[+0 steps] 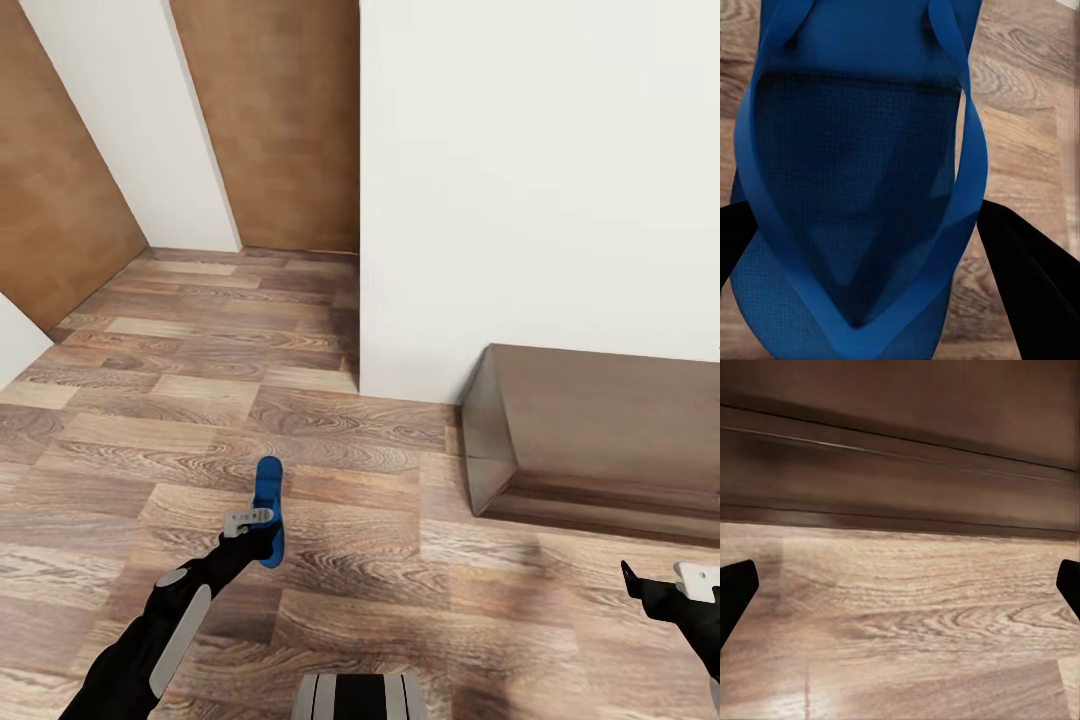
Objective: In the bedroom, move the book from the bed onto either nightstand, and place the two sandals side by side next to the bed.
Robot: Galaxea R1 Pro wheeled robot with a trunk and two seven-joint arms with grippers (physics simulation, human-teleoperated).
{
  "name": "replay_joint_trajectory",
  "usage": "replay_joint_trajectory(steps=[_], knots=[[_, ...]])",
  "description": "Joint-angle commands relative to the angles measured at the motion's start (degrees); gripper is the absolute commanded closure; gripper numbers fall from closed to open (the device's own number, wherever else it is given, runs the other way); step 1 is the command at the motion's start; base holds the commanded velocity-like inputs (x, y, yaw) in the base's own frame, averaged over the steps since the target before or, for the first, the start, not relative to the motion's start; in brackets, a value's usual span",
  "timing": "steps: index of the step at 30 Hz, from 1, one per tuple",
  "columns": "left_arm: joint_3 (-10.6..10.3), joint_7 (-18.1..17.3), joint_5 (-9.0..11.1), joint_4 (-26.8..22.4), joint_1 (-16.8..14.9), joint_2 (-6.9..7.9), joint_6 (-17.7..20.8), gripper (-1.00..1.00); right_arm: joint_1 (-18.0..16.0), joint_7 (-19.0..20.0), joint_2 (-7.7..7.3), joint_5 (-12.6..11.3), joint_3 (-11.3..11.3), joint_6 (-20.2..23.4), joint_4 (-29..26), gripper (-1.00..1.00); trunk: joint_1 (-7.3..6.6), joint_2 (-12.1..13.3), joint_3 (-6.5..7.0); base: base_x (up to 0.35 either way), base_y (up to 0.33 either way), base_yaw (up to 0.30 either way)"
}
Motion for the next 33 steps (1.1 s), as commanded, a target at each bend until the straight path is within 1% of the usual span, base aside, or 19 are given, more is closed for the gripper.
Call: replay_joint_trajectory(steps=[1,33], knots=[[-0.07,0.06,0.49,-0.06,-0.02,0.04,0.35,1.0,-0.02,0.06,0.0,-0.13,-0.03,0.32,-0.08,-1.0,-0.03,0.0,0.19,0.0,0.0,0.0],[-0.11,0.06,0.49,0.02,-0.02,0.04,0.36,1.0,-0.02,0.06,0.08,-0.19,0.1,0.24,-0.08,-1.0,-0.86,0.43,7.28,0.0,0.0,0.0]])
